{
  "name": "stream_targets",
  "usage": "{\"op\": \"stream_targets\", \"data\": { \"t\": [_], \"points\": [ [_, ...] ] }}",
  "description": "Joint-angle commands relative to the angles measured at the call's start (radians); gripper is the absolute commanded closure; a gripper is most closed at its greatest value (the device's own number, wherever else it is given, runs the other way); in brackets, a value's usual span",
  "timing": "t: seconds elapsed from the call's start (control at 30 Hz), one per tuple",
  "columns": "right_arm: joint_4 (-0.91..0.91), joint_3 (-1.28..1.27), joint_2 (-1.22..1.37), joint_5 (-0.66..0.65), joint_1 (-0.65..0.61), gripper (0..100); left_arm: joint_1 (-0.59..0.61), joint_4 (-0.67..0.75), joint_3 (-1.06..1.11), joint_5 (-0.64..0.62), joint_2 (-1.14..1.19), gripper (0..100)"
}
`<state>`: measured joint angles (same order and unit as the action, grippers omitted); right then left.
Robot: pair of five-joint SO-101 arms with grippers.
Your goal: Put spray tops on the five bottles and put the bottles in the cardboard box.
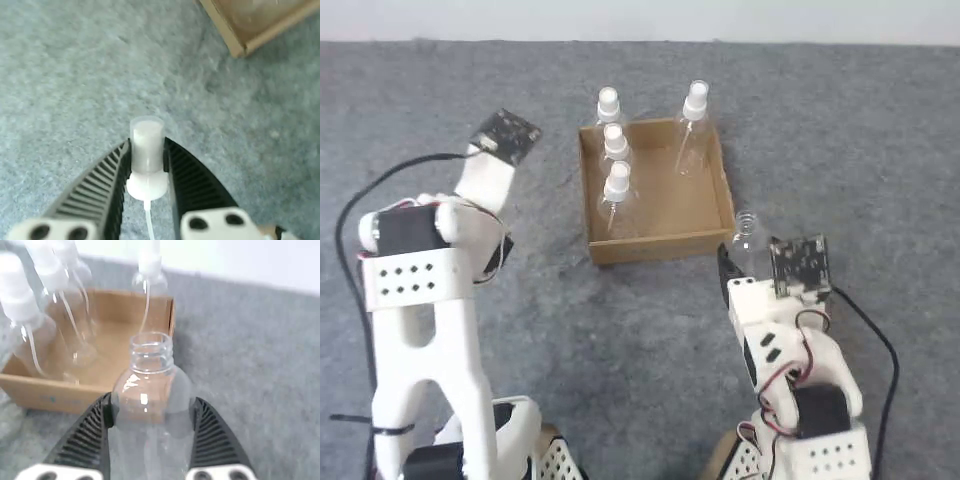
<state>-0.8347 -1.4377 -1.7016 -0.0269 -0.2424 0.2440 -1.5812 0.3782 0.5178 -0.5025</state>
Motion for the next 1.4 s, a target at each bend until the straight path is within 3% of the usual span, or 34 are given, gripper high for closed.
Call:
{"op": "stream_targets", "data": {
  "t": [0.0,0.23,0.8,1.37],
  "points": [
    [-0.002,-0.009,-0.117,-0.031,-0.022,99.2,-0.008,-0.008,-0.110,-0.077,-0.038,99],
    [0.027,-0.032,-0.105,-0.031,-0.077,99.2,-0.021,-0.005,-0.217,-0.209,-0.038,99],
    [0.068,-0.087,-0.114,-0.031,-0.153,99.2,-0.347,0.008,-0.449,-0.569,-0.038,99],
    [0.088,-0.104,-0.114,-0.031,-0.153,99.2,-0.559,0.311,-0.455,-0.776,-0.038,99]
  ]
}}
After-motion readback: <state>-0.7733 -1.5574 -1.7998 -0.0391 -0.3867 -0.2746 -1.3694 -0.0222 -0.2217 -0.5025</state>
